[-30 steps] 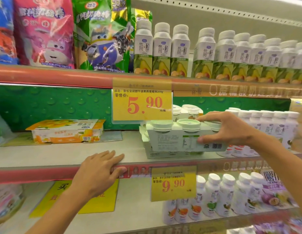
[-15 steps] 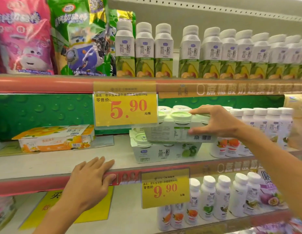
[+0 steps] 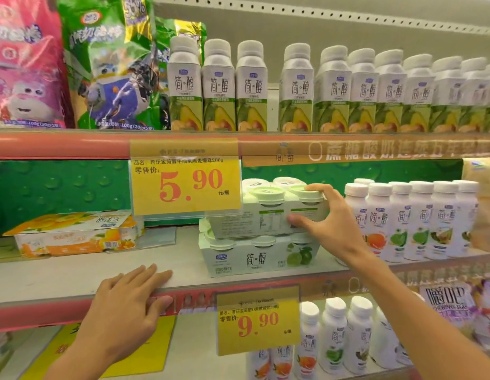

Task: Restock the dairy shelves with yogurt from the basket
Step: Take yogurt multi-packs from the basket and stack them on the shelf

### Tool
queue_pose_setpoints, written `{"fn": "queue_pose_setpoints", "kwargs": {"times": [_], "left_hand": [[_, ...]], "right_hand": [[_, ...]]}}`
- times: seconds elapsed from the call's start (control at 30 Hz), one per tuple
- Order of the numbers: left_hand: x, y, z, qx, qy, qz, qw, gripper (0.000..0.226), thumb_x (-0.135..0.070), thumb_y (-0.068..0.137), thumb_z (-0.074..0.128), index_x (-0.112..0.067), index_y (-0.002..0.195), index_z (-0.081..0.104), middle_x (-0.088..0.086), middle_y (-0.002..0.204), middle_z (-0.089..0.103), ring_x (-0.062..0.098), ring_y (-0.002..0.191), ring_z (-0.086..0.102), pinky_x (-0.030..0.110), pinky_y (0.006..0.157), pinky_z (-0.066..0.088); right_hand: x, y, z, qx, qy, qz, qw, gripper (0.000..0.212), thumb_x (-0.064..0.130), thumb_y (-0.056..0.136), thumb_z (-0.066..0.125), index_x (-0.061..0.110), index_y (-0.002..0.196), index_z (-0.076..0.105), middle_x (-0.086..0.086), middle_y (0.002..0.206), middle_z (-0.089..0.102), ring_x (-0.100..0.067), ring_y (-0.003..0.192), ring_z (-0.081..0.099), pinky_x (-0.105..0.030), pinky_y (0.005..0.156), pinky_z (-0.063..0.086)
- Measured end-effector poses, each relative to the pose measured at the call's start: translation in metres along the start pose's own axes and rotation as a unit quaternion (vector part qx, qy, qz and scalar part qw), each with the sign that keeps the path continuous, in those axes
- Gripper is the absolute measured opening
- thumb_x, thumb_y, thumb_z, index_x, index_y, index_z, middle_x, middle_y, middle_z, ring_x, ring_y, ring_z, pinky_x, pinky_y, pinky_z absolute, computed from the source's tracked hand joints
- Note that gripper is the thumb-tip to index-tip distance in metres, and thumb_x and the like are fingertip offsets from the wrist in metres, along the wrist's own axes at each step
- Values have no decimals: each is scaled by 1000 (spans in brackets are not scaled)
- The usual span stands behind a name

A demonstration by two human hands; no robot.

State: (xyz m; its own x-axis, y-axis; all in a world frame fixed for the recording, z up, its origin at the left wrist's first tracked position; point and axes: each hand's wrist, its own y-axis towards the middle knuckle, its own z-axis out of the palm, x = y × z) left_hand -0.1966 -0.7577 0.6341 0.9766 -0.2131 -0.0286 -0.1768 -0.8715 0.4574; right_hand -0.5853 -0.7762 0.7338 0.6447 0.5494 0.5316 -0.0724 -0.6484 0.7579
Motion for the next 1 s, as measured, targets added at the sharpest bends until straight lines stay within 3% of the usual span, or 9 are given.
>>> {"fn": "queue_pose_setpoints", "kwargs": {"times": [0.17,0.3,0.53,0.73,0.87,0.93,1.0], "left_hand": [[-1,-1,-1,4,0,-5,1000,69,-71,84,14,-50,141,46,-13,150,46,12,142,40,42,109,33],[-1,-2,-3,8,8,-10,1000,66,-68,85,20,-46,138,52,-10,146,52,14,137,46,42,105,37],[-5,-4,-8,11,-5,-5,1000,75,-72,80,9,-49,144,41,-12,154,40,12,145,34,39,113,27],[-8,-3,-12,16,-5,-10,1000,79,-72,78,5,-49,146,37,-12,156,37,10,147,29,37,115,23],[-11,-2,-18,34,6,-12,999,84,-72,75,2,-47,149,33,-12,159,33,10,148,26,37,116,21],[-12,-2,-21,49,6,-10,999,82,-73,77,6,-45,149,34,-10,159,34,11,148,27,38,117,21],[-13,-1,-25,64,3,-12,998,75,-71,82,16,-42,149,35,-7,159,35,14,147,28,40,117,22]], "right_hand": [[11,4,15,-4,-12,0,1000,63,59,65,84,33,116,57,9,116,60,-9,103,58,-30,89,50],[17,6,24,0,-22,0,1000,65,58,66,84,30,118,57,9,116,59,-9,102,57,-29,89,49],[24,4,20,-20,-65,4,998,66,48,70,87,24,125,61,8,119,59,-4,102,50,-17,86,36],[25,7,14,7,-88,20,996,70,48,73,85,22,132,57,1,130,59,-7,107,48,-23,91,36],[27,2,12,33,-109,14,993,81,47,76,82,21,143,46,-2,143,50,-17,127,46,-30,105,36],[26,-7,11,1,-134,-4,991,78,49,80,78,18,143,44,-5,143,49,-22,132,44,-37,111,36],[26,-20,10,-51,-152,-29,987,67,47,83,74,13,133,48,-8,131,53,-25,123,47,-36,107,37]]}}
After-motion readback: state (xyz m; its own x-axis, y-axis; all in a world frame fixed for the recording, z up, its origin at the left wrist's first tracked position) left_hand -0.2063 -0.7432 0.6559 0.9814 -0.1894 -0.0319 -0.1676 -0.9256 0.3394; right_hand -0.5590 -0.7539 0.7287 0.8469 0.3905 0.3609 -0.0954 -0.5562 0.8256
